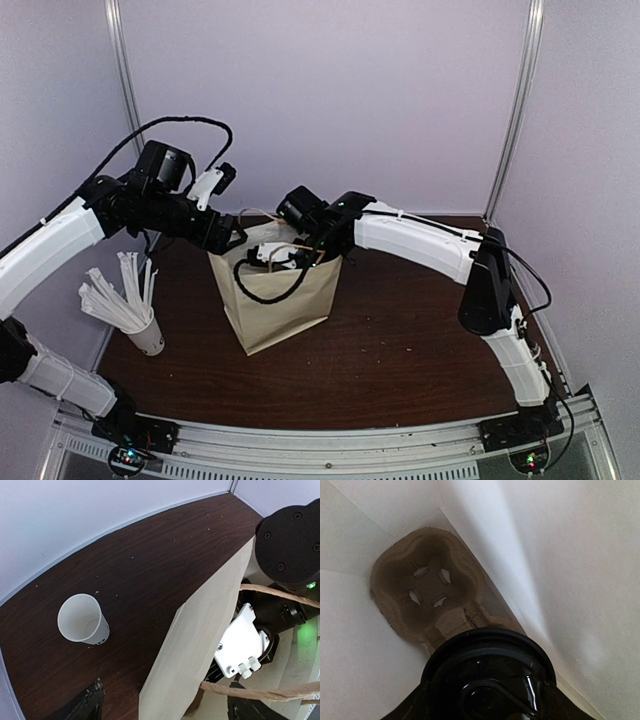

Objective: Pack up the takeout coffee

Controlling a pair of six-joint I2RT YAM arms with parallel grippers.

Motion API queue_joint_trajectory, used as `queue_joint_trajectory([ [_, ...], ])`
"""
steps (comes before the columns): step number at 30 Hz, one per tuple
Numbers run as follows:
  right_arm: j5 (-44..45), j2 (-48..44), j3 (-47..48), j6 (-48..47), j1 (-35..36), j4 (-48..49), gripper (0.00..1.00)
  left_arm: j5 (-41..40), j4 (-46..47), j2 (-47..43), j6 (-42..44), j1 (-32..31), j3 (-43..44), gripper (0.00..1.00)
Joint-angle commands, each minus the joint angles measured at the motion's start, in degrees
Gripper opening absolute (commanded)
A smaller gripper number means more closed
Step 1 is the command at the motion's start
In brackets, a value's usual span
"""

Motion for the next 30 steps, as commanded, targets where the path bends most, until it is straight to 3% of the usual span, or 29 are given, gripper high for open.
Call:
queue_joint_trajectory([
  [1,0.92,0.85,-4.08,2.25,-0.56,-1.76,0.65,1.22,0.67,0.26,-0.46,0.58,2.3,0.86],
  [9,-0.33,-4.55,-1.92,3.58,0.42,-4.2,0.89,3.95,1.22,1.5,0.38,0.8,2.34,0.86],
  [10,-0.3,-5.11,-1.86,3.74,0.6,-4.3,0.98,4.23,1.31,1.75,0.55,0.84,2.32,0.86],
  [17,-0.18,-7.78,-0.77,4.9,1.74,-5.4,1.0,5.73,2.35,3.63,1.22,1.21,2.25,0.82],
  [30,-3.76,-12.14,0.85,6.19,2.31,-10.14,1.0,9.99,3.84,6.33,1.87,2.07,3.03,0.66],
])
